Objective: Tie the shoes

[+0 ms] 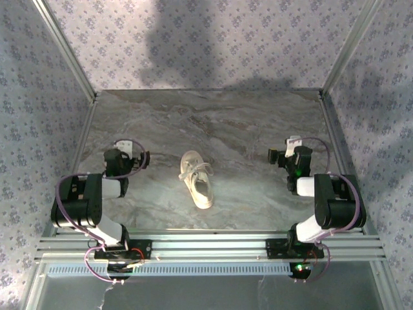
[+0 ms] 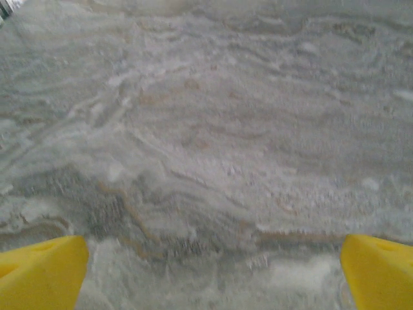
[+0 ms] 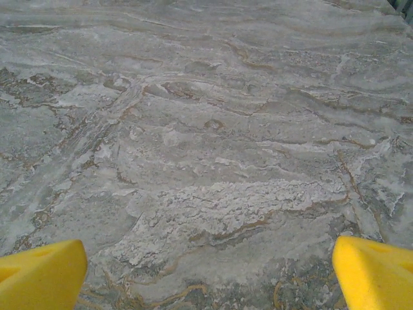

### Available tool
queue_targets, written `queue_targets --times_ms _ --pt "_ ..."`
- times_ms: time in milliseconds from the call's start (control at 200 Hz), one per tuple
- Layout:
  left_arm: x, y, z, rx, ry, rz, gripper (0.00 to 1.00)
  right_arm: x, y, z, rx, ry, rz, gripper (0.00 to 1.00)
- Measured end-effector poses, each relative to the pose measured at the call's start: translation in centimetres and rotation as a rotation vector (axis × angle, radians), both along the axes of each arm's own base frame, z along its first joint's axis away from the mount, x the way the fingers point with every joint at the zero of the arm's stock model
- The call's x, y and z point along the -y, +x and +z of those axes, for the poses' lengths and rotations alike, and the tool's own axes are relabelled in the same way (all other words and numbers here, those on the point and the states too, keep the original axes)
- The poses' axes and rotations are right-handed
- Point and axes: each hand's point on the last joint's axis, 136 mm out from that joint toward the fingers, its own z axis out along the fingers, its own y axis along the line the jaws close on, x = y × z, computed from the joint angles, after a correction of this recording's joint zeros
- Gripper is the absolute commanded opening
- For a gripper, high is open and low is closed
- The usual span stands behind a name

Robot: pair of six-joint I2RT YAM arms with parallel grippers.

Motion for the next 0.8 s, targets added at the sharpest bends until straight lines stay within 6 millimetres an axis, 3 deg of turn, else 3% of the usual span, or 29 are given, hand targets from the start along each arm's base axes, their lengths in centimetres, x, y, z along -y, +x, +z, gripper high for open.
queue_targets --times_ms 805 --pt "-0.1 0.27 0.27 0.003 -0.015 0.009 0.99 -0.01 0.0 0.0 0.0 -0.008 -0.008 0.99"
